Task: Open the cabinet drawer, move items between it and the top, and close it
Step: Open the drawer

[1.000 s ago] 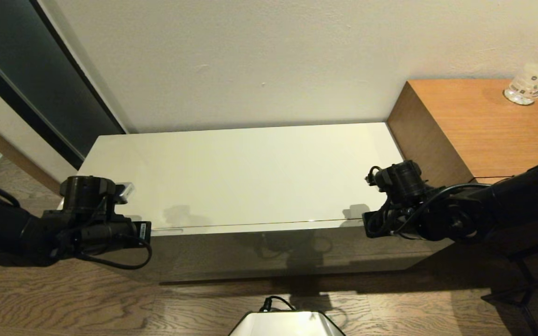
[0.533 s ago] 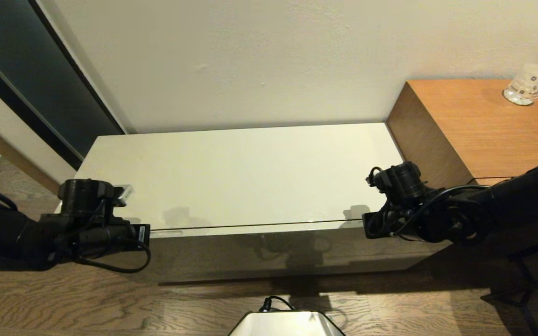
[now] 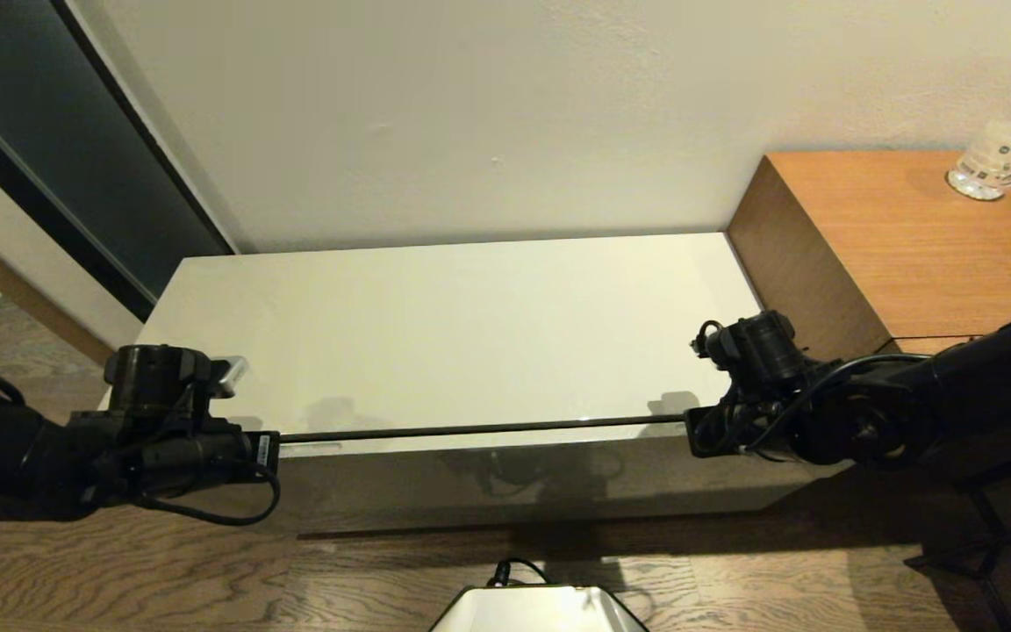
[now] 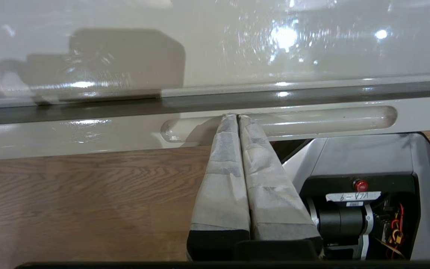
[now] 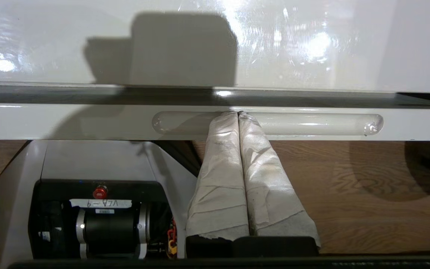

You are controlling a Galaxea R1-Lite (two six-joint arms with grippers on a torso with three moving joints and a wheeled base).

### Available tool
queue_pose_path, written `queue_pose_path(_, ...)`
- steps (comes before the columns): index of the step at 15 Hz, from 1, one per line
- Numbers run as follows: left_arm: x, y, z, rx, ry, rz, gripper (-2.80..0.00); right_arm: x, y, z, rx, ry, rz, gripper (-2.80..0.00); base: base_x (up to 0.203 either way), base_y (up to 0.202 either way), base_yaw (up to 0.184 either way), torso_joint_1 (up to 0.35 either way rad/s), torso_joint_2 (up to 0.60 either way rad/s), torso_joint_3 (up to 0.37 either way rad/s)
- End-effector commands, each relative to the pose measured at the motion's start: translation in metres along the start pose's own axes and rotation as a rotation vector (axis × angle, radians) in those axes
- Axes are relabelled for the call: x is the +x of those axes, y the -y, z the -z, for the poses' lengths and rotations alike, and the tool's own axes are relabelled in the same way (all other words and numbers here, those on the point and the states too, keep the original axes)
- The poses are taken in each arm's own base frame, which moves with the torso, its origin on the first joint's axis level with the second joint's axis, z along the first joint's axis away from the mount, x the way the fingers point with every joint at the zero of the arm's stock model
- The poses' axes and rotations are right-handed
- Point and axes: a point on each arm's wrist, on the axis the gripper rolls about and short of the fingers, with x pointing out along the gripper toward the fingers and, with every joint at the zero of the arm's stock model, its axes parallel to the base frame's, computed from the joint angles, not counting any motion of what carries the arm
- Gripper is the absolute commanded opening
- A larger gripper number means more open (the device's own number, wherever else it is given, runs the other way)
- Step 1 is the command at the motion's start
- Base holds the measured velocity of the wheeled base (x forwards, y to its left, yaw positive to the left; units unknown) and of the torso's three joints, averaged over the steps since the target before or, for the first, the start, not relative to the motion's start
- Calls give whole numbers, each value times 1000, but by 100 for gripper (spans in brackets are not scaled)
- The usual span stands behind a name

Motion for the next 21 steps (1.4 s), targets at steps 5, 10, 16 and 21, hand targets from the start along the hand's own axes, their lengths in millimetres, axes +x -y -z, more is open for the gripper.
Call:
queue_pose_path(5,-4,0,5,-2,-10,2,-280,-9,4,8,28,-11,1,-280,0,0,0,0,0,0)
queue_pose_path(10,-15,5,10,2,-3,20,-280,-21,2,18,41,-24,-9,-280,0,0,0,0,0,0)
queue_pose_path(16,-26,7,16,5,-3,35,-280,-32,2,27,52,-30,-18,-280,0,0,0,0,0,0)
queue_pose_path(21,-27,10,28,17,-42,59,-280,-33,4,35,44,-54,-13,-280,0,0,0,0,0,0)
